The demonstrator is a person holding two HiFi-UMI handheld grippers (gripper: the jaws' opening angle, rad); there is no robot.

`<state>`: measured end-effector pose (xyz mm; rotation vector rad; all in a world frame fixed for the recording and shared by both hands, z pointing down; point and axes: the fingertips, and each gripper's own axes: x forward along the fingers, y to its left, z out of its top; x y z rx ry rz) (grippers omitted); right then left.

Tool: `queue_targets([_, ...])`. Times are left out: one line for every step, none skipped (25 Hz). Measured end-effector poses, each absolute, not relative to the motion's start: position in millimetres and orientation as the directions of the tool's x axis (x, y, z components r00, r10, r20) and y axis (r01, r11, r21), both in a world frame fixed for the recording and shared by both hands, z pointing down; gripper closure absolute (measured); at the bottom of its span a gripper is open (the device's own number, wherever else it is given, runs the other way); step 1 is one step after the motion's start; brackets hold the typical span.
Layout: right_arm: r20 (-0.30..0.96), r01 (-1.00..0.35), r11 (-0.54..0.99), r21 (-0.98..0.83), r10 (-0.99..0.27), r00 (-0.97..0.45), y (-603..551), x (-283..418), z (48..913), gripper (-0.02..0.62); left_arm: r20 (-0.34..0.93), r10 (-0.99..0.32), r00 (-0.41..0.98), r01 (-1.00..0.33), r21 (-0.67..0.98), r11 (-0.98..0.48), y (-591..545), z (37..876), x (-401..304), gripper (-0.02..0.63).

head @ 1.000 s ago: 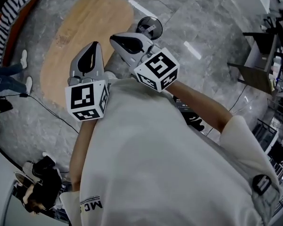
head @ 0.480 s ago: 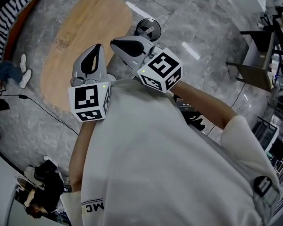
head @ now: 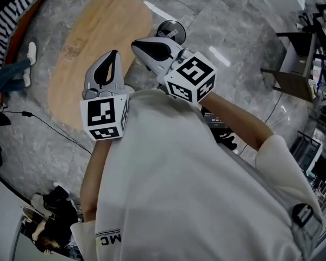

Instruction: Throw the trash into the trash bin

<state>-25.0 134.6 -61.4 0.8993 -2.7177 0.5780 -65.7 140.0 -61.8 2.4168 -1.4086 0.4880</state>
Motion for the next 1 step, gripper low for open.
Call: queue_targets([0.327, -0.610, 0.736, -0.295, -0.522, -0.788, 136.3, -26.0, -61.7, 0.574, 0.434, -0.773, 0.462, -0.876, 0.086, -0.475, 141.8, -62.2, -66.8, 0.606])
